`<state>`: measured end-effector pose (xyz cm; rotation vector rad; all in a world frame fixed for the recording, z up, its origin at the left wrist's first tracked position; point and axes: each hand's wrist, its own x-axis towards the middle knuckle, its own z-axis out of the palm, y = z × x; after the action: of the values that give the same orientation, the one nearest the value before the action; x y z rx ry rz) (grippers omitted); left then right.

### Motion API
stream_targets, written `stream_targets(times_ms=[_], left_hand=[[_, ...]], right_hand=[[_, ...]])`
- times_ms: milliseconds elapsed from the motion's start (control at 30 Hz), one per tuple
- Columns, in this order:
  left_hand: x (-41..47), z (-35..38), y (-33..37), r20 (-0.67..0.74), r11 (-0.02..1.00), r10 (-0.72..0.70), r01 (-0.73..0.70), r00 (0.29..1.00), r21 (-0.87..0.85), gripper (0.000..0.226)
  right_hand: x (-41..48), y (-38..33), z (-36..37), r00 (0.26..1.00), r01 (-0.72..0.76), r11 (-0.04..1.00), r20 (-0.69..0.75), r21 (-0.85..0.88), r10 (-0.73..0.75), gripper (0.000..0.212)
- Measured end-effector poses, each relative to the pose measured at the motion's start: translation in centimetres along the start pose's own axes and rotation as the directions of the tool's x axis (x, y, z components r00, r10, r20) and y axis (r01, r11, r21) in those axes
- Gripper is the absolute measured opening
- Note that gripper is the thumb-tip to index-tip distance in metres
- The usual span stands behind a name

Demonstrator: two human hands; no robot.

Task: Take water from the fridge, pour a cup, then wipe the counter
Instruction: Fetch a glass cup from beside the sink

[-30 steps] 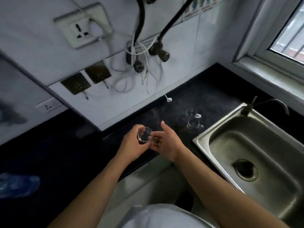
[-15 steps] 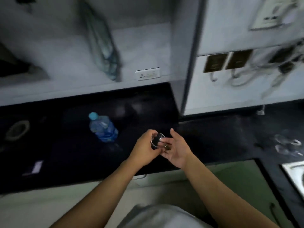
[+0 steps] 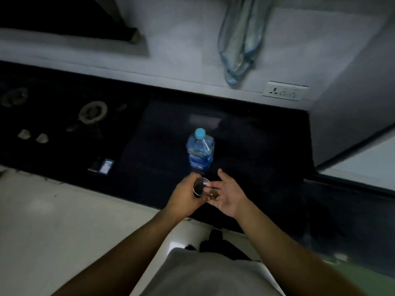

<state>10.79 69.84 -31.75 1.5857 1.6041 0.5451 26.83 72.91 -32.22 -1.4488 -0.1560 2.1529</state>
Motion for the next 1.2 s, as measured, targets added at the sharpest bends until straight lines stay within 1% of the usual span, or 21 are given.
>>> stream_targets(times_ms=[167,300,400,433,500,633,700,733,800,900,967,1000,1067,1100,1133,1200], left_hand=[[0.9,0.6,-1.7,-0.003,0.997,-0.080,0.080,0.997,0.014,0.050],[2.0,1.6,-2.5,0.018,0.990,-0.127,0.126,0.992,0.057,0.055],[3.0,2.2,-2.9,0.019,0.986,-0.154,0.152,0.988,0.065,0.057],[3.3,2.3,-2.9,0.024,0.984,-0.162,0.160,0.987,0.074,0.057],[3.9,2.6,-3.2,0.034,0.981,-0.172,0.168,0.984,0.093,0.059],[4.5,2.6,-4.2,0.046,0.979,-0.161,0.153,0.986,0.131,0.059],[4.7,2.5,-4.8,0.070,0.980,-0.149,0.138,0.986,0.145,0.057],[4.8,2.5,-5.1,0.077,0.981,-0.142,0.130,0.987,0.143,0.057],[5.0,2.5,-5.4,0.087,0.984,-0.133,0.121,0.987,0.128,0.059],[5.1,1.9,-5.6,0.156,0.988,-0.120,0.104,0.980,0.112,0.072],[5.2,1.1,-5.6,0.196,0.992,-0.109,0.095,0.975,0.079,0.079],[5.2,0.5,-5.6,0.191,0.994,-0.102,0.093,0.976,0.053,0.081],[5.3,-1.4,-5.6,0.132,0.995,-0.099,0.098,0.986,0.014,0.085],[5.6,-2.5,-5.5,0.092,0.995,-0.102,0.102,0.990,0.009,0.088],[6.2,-3.7,-5.5,0.052,0.996,-0.094,0.094,0.994,0.009,0.090],[7.8,-6.0,-5.1,0.000,0.998,-0.053,0.053,0.999,0.025,0.091]], right_hand=[[2.7,-0.2,0.2,0.997,-0.076,0.992,-0.036,-0.103,0.072,0.071],[3.1,-1.2,0.3,0.991,-0.130,0.963,-0.059,-0.237,0.120,0.062],[3.6,-1.8,0.2,0.989,-0.145,0.942,-0.068,-0.302,0.130,0.070],[3.8,-1.9,0.3,0.989,-0.144,0.934,-0.074,-0.326,0.127,0.072],[4.2,-1.9,0.4,0.991,-0.133,0.919,-0.080,-0.371,0.111,0.068],[4.5,-1.3,1.1,0.989,-0.114,0.897,-0.130,-0.428,0.063,0.051],[4.4,-1.1,1.4,0.988,-0.106,0.900,-0.150,-0.423,0.046,0.041],[4.5,-1.0,1.5,0.987,-0.105,0.904,-0.157,-0.415,0.042,0.041],[4.8,-0.7,1.6,0.986,-0.092,0.905,-0.168,-0.416,0.024,0.048],[4.8,-0.7,1.9,0.975,-0.069,0.863,-0.216,-0.500,-0.047,0.051],[4.1,-1.1,2.2,0.960,-0.042,0.798,-0.247,-0.601,-0.135,0.044],[3.5,-1.5,2.3,0.946,-0.009,0.743,-0.246,-0.669,-0.209,0.038],[2.2,-2.7,2.4,0.894,0.060,0.560,-0.205,-0.826,-0.399,0.031],[1.5,-3.4,2.5,0.850,0.090,0.455,-0.170,-0.886,-0.498,0.030],[0.8,-4.1,2.8,0.791,0.133,0.358,-0.119,-0.924,-0.600,0.030],[-0.4,-5.7,3.6,0.625,0.254,0.143,0.049,-0.957,-0.779,0.034]])
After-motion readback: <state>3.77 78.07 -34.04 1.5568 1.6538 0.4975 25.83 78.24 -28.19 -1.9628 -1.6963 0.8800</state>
